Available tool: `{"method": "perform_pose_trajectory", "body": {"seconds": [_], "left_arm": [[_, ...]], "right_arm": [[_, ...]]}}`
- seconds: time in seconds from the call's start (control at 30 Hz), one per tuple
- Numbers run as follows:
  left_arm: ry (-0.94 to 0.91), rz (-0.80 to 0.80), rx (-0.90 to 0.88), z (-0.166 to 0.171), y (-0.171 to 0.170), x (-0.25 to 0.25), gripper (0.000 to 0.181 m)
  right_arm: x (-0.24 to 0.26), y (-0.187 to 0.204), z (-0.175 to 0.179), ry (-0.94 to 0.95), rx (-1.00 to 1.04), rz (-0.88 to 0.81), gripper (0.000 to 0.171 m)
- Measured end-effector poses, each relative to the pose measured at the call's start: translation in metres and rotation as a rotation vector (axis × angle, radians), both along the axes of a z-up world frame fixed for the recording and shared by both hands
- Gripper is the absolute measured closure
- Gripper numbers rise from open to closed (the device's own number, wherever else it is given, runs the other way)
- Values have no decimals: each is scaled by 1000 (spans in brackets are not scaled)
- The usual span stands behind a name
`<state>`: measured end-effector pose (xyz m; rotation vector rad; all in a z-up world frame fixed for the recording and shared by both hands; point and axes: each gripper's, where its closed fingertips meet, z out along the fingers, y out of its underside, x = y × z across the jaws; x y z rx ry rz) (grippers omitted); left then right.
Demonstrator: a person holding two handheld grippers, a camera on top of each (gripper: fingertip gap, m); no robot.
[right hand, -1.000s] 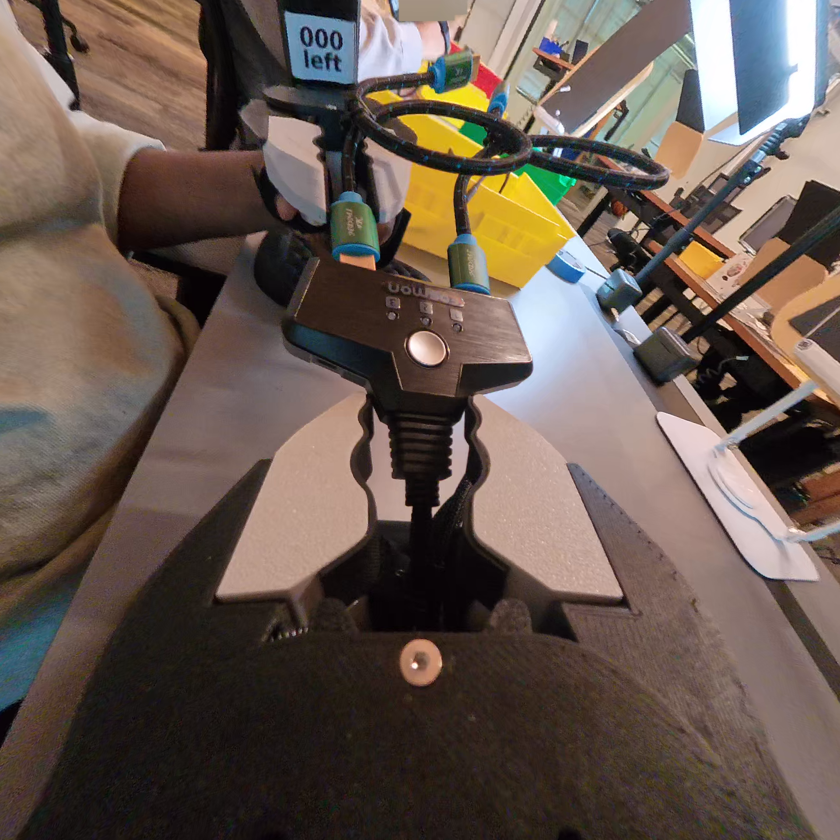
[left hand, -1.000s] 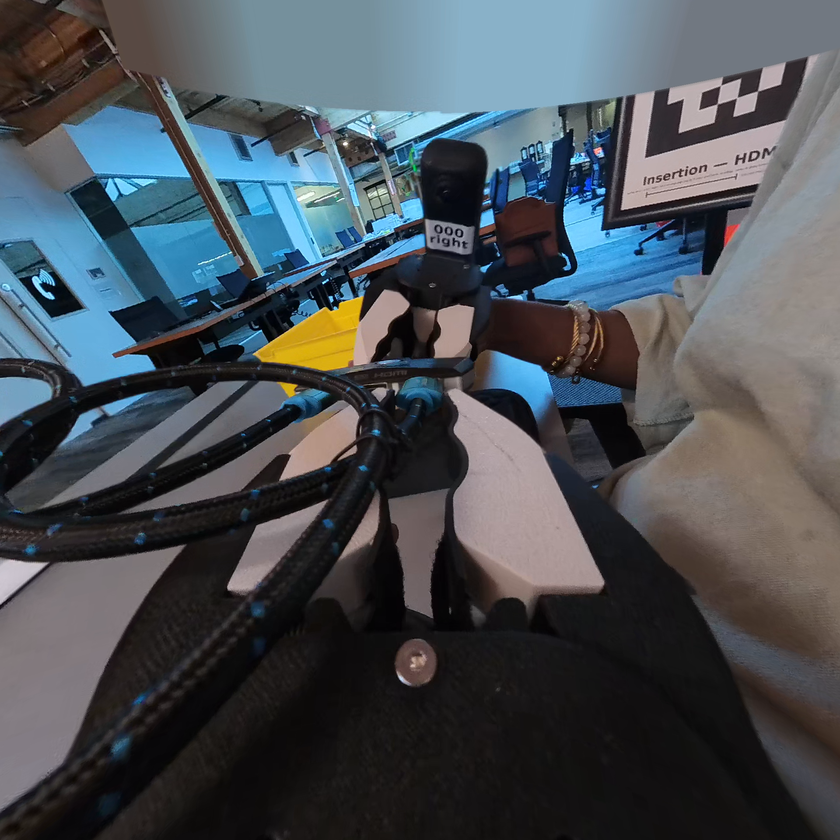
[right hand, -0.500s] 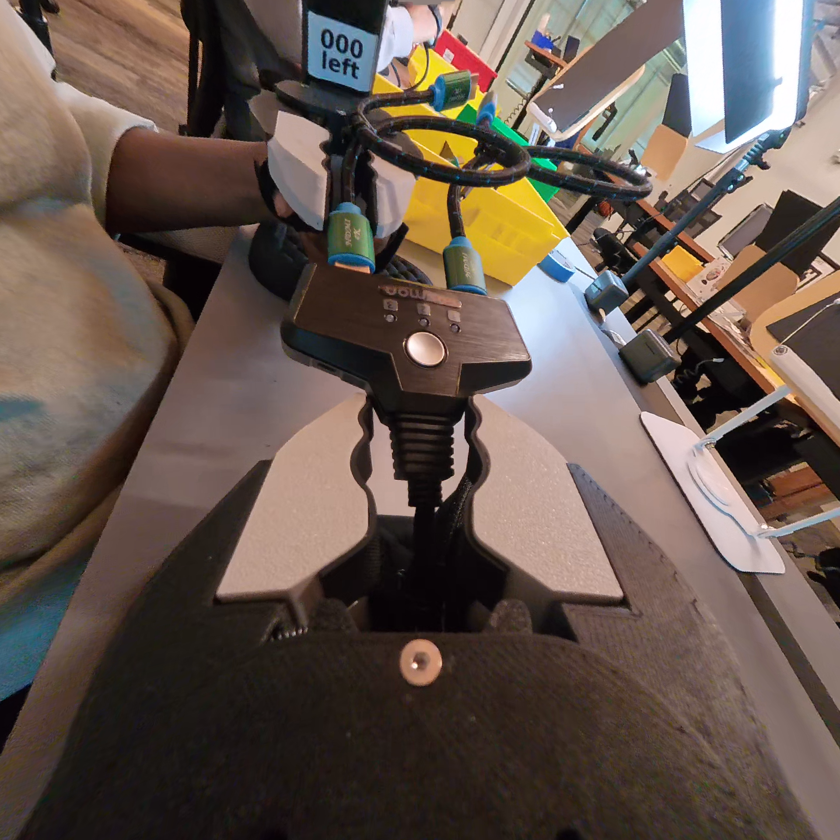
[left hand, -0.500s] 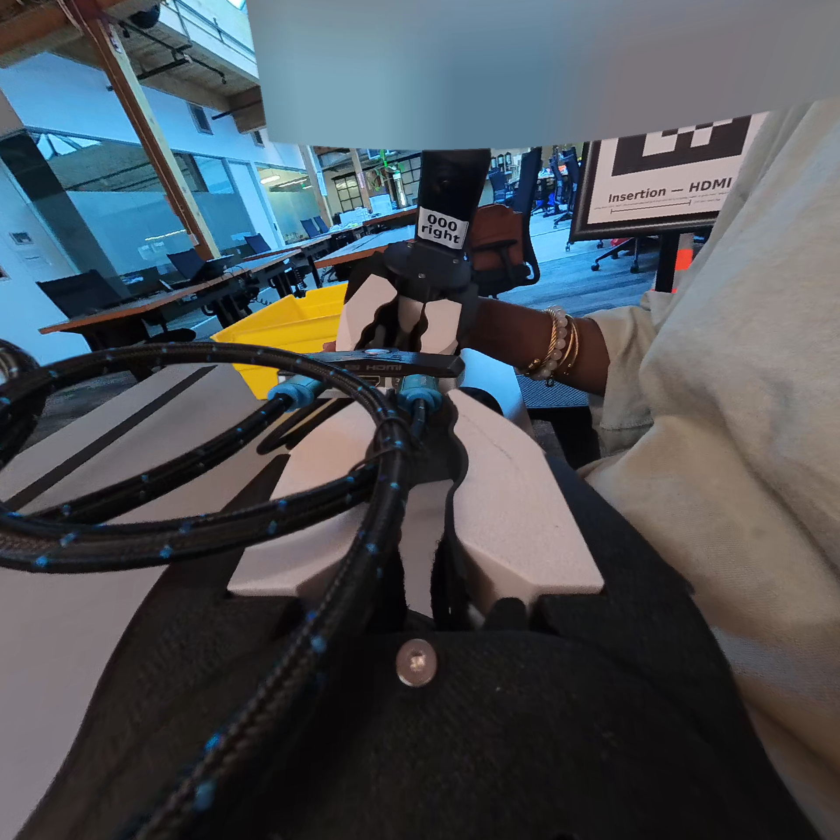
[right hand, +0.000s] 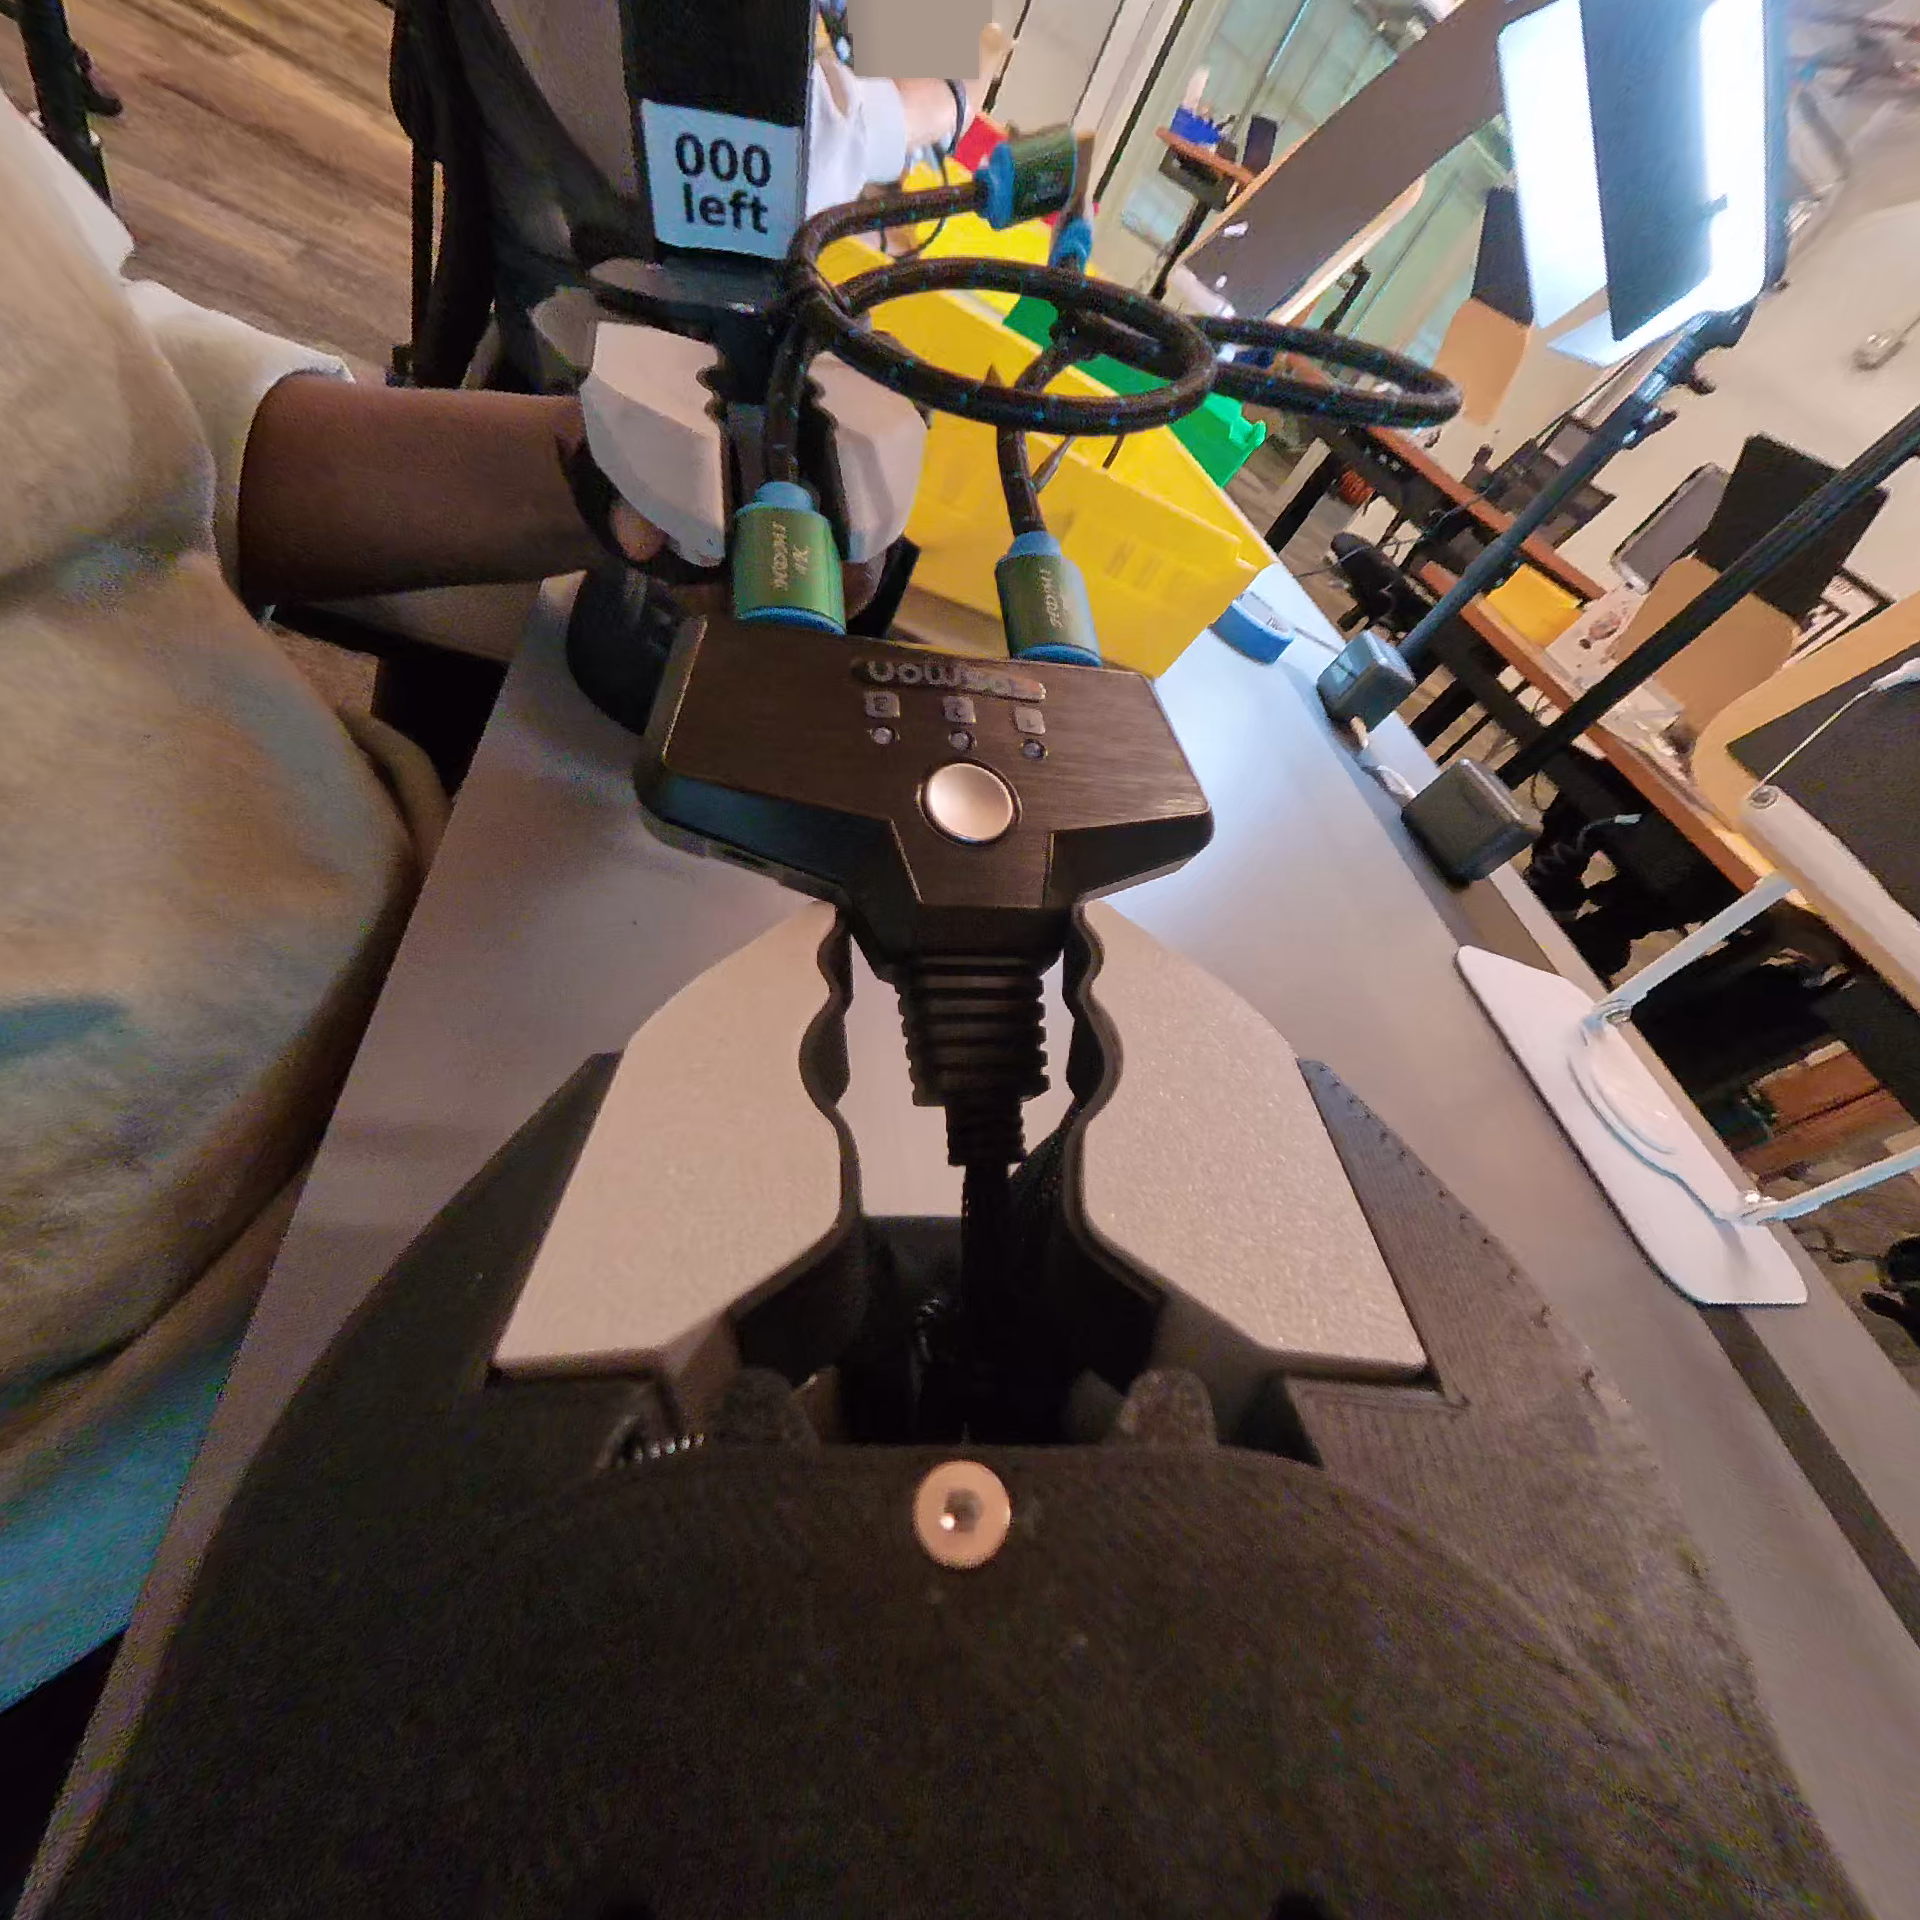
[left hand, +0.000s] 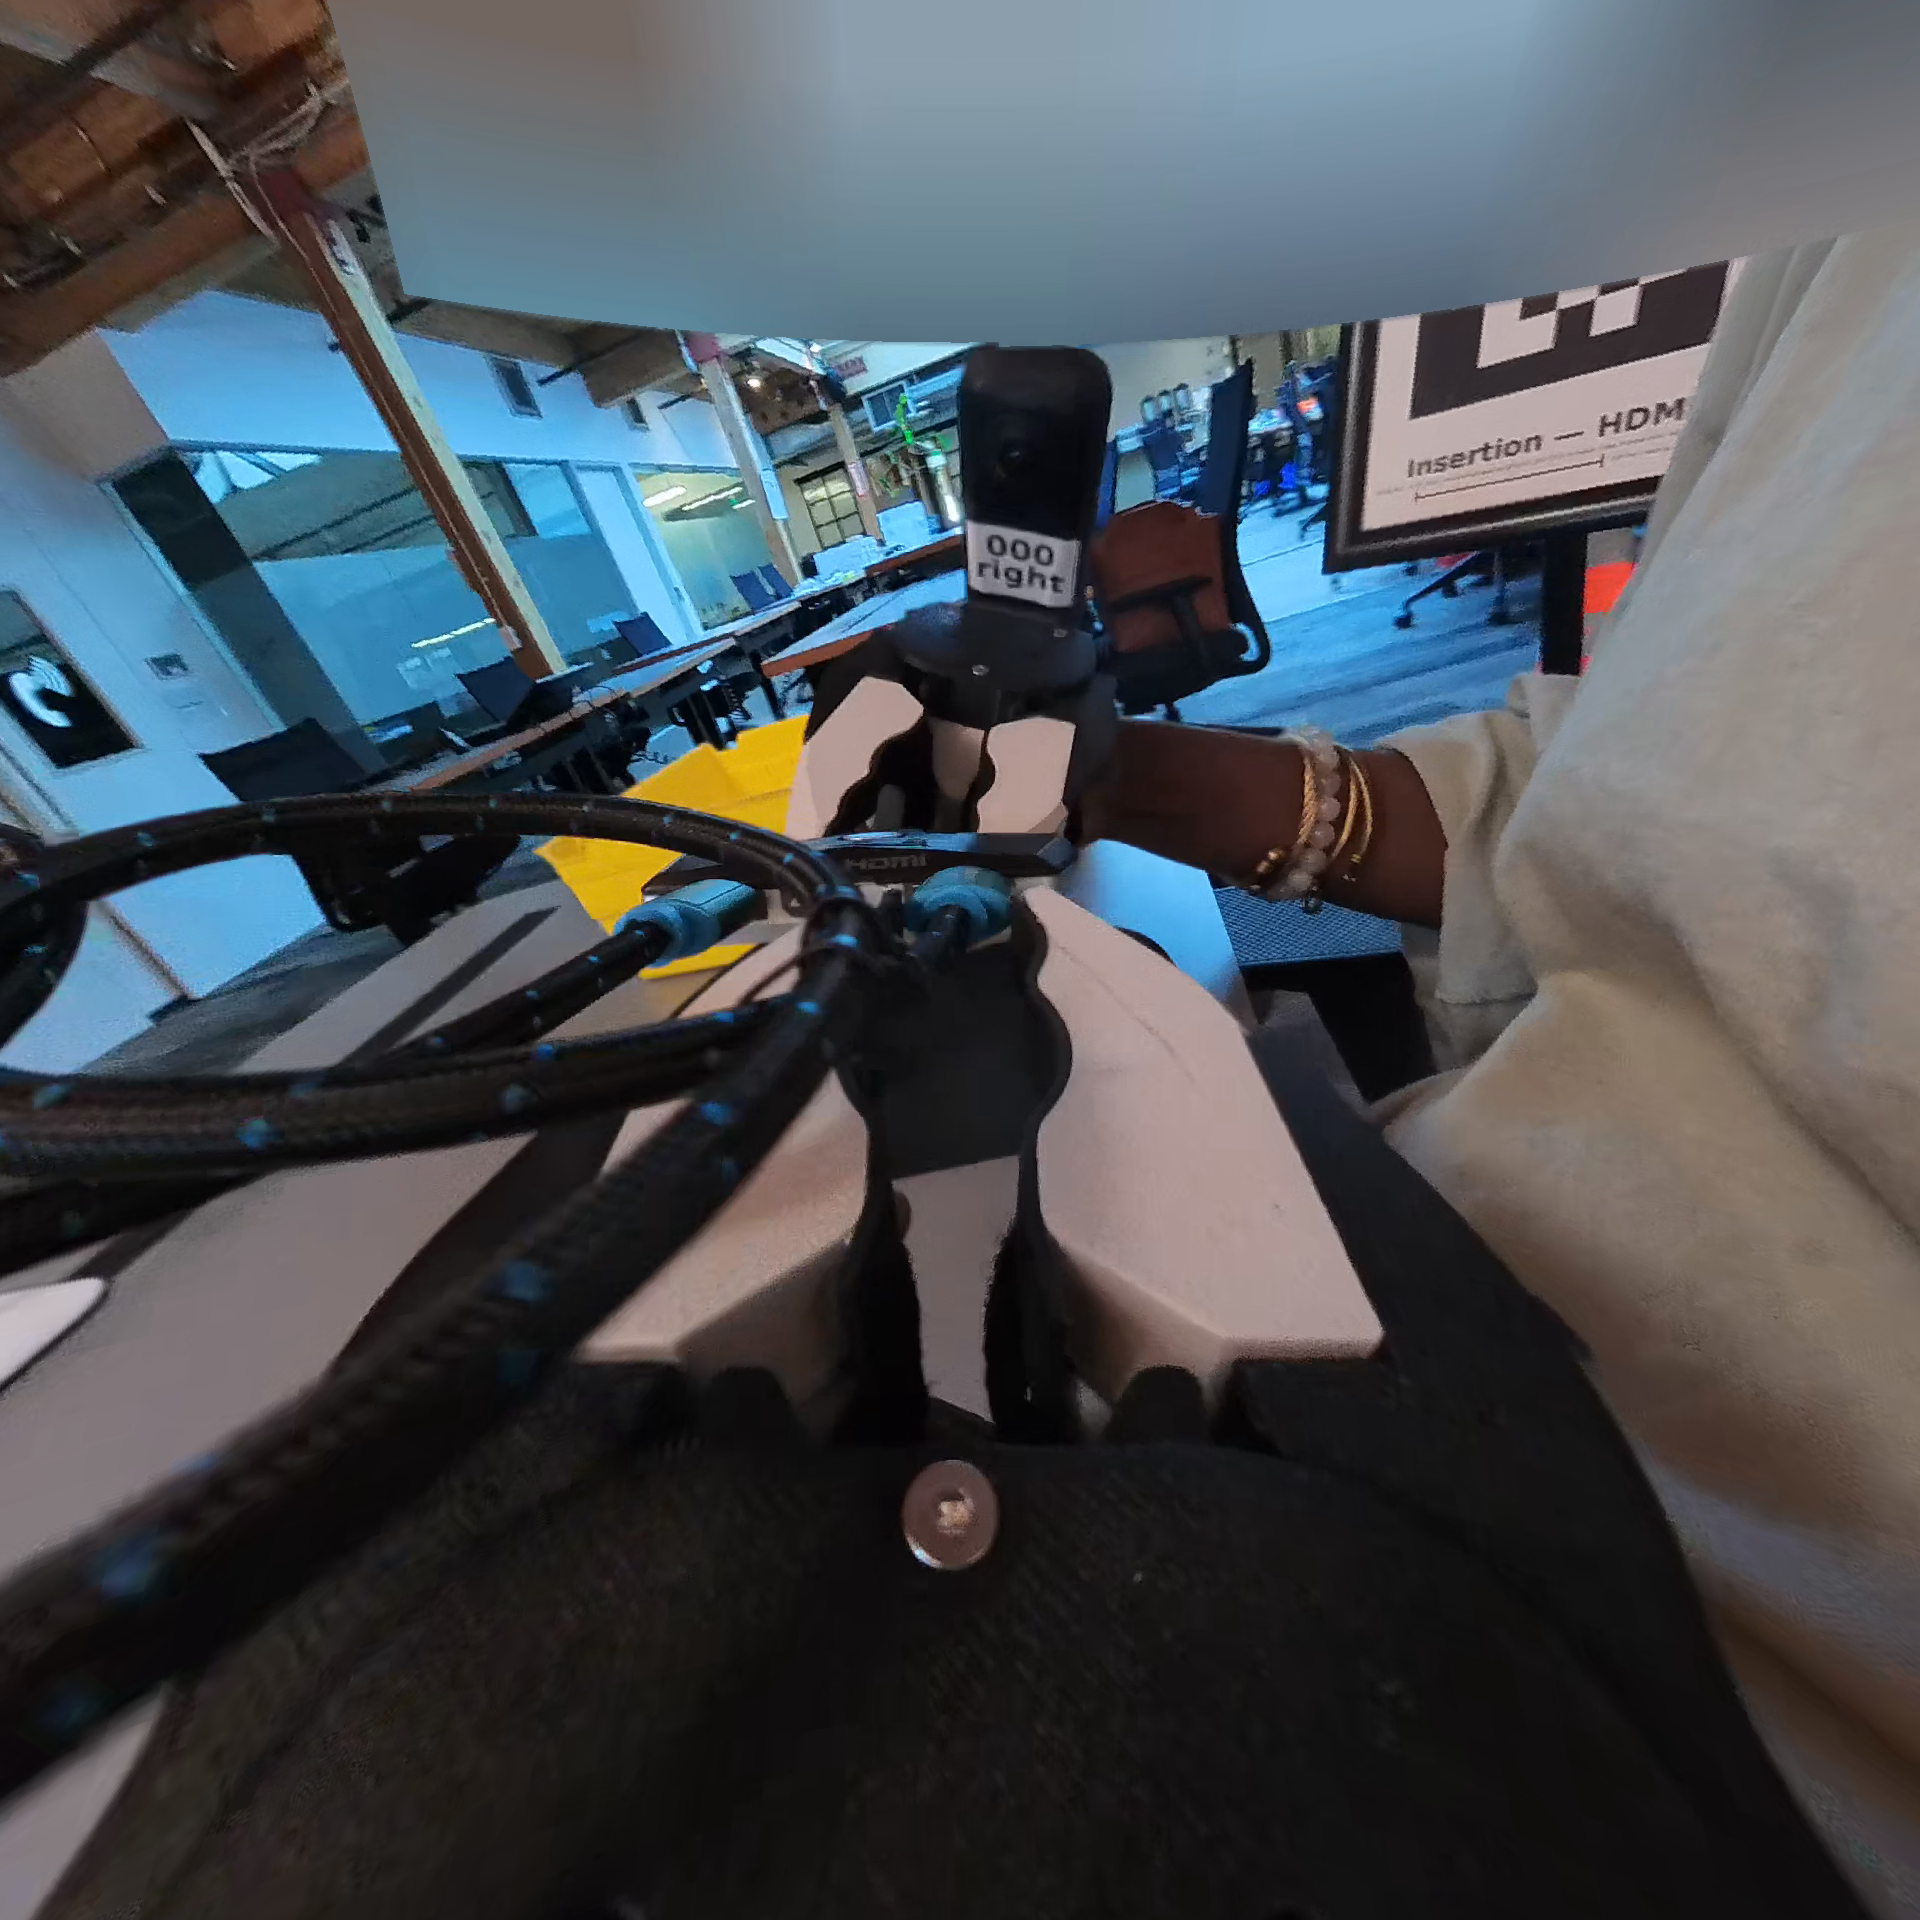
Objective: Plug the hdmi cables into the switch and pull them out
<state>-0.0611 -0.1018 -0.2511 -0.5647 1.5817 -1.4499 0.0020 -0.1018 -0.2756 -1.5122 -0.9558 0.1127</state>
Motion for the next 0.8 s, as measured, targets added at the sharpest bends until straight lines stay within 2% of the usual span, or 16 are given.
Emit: {"method": "perform_pose_trajectory", "body": {"seconds": [0.07, 0.13, 0.23, 0.37, 0.47, 0.57, 0.8], "left_arm": [[-64, 38, 14, 11, 3, -2, 160], [-140, 58, -15, 25, 6, -5, 139], [-298, 107, -125, 46, 27, -18, 130], [-412, 359, -169, 48, 79, -19, 130], [-402, 630, -206, 47, 120, -15, 131], [-323, 795, -204, 33, 145, -9, 131], [-279, 836, -182, 25, 153, -6, 127]], "right_arm": [[-4, 0, 12, 22, 59, 0, 133], [-9, 1, 26, 26, 129, -5, 133], [-6, 2, 48, -2, 235, -56, 132], [17, -6, 93, 19, 393, -190, 132], [41, -19, 132, 54, 522, -325, 133], [65, -35, 166, 104, 623, -449, 133], [132, -77, 205, 87, 783, -782, 133]]}}
